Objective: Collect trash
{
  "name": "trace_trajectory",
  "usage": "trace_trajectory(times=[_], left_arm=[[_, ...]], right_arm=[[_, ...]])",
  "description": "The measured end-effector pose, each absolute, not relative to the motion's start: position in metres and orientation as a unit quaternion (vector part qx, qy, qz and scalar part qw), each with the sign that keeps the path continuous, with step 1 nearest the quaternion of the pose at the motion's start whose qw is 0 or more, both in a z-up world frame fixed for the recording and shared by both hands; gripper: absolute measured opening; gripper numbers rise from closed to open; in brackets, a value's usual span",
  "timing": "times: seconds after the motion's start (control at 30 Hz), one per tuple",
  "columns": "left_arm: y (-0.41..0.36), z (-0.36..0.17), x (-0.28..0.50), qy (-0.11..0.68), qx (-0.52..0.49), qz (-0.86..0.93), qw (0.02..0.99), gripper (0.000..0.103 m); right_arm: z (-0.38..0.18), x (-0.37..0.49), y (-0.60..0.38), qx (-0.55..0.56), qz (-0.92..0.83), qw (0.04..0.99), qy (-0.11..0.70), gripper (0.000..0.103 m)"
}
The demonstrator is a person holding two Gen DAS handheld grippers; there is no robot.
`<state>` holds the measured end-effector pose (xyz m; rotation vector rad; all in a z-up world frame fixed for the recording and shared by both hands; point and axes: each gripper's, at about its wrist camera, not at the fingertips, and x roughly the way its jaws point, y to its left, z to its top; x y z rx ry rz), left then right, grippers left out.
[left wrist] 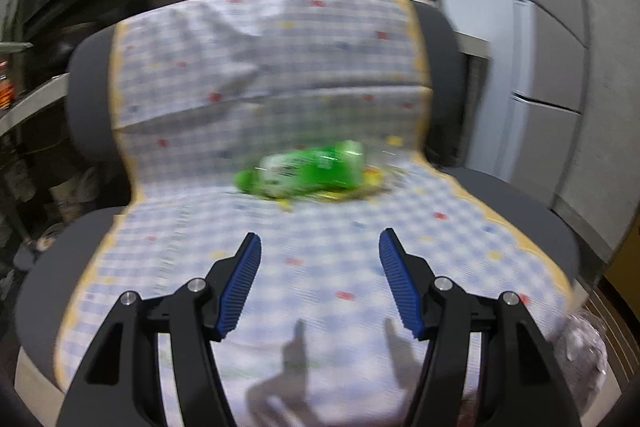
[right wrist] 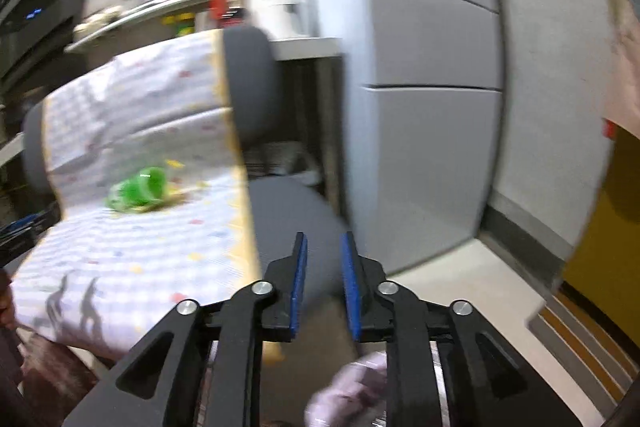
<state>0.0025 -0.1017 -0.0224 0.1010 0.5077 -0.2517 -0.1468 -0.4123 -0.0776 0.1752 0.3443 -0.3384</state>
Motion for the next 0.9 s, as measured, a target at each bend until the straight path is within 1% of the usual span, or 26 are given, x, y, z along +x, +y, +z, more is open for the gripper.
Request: trace_trajectory(times=[0.1,0.37,0.43,0.5,0.57,0.63,0.67,0.7,0.9], left_arm=[[-0.074,-0.011,0.024,0.249,0.053,-0.086,0.963,0.060],[-0.027,0.012,0.074,0.254,0.064,-0.025,0.965,0.073],[-0.023,0.015,0.085,0.256,0.065,-0.019,0.964,0.075],[-0.020,0.017,0.098,0.259,0.070,-0.013,0.963,0.075],[-0.019,0.017,0.111,0.261,0.075,-0.011,0.962,0.075],[-0.018,0.015,0.123,0.263,0.078,-0.010,0.961,0.076],[-0.019,0.013,0.128,0.265,0.079,-0.008,0.961,0.076],[-0.019,0.010,0.133,0.267,0.079,-0.007,0.960,0.076],[-0.015,-0.011,0.163,0.291,0.067,-0.005,0.954,0.076]], right_arm=[[-0.067,-0.116,-0.389,0.075,-0.126,0.974,0.174,0.026],[-0.040,-0.014,-0.328,0.047,-0.013,0.978,0.202,0.042],[-0.037,0.024,-0.314,0.051,0.021,0.974,0.219,0.045],[-0.039,0.060,-0.305,0.059,0.053,0.968,0.240,0.046],[-0.042,0.092,-0.296,0.059,0.075,0.962,0.254,0.051],[-0.046,0.131,-0.285,0.051,0.098,0.957,0.267,0.066],[-0.048,0.144,-0.282,0.046,0.102,0.957,0.268,0.070],[-0.052,0.161,-0.277,0.033,0.104,0.957,0.269,0.077],[-0.076,0.235,-0.266,0.014,0.131,0.945,0.301,0.081]])
